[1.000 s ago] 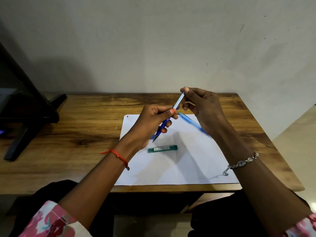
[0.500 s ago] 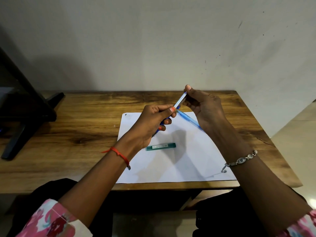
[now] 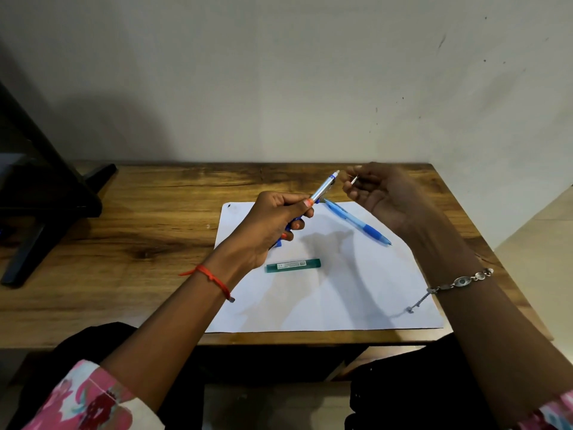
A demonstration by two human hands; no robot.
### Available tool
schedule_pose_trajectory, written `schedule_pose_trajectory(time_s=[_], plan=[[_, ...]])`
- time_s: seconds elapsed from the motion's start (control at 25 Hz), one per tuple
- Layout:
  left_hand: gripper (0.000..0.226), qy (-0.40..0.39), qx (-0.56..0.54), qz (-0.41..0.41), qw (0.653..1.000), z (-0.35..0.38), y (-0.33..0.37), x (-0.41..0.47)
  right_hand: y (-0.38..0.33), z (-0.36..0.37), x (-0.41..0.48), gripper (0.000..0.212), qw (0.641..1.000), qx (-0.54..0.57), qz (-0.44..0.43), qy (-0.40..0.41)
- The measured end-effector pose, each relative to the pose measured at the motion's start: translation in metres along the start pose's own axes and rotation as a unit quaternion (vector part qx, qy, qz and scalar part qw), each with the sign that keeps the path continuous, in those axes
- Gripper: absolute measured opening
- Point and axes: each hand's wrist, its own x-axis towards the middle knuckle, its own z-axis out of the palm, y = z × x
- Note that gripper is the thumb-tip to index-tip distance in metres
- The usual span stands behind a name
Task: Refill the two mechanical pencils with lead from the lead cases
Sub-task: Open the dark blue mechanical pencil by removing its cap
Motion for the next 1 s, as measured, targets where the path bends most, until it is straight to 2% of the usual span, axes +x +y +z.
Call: schedule_pose_trajectory(time_s=[0.08,0.16,0.32,0.88,0.96,1.0], plan=[[0.016,0.004,0.008,-0.003,1.000,-0.001,0.000,0.000,0.000,0.001,-0.001,0.012,0.999,-0.033,0.023,-0.034],[0.015,0.005,0.013,-0.007,1.000,-0.001,0.000,0.000,0.000,0.003,-0.001,0.010,0.995,-0.083,0.010,-0.051],[0.017,-0.002,0.017,-0.016,1.000,-0.002,0.000,0.001,0.004,0.005,-0.001,0.007,0.991,-0.133,-0.021,-0.029],[0.015,-0.030,0.016,-0.040,0.999,-0.010,-0.002,0.001,-0.006,-0.005,0.001,0.005,0.996,-0.026,-0.068,0.056],[0.015,-0.033,0.013,-0.040,0.999,-0.015,-0.001,0.000,-0.012,-0.012,-0.002,0.007,0.992,-0.101,-0.062,0.046],[0.015,-0.029,0.019,-0.036,0.999,-0.016,0.000,0.001,-0.010,-0.012,-0.005,0.008,0.980,-0.192,-0.052,0.024]])
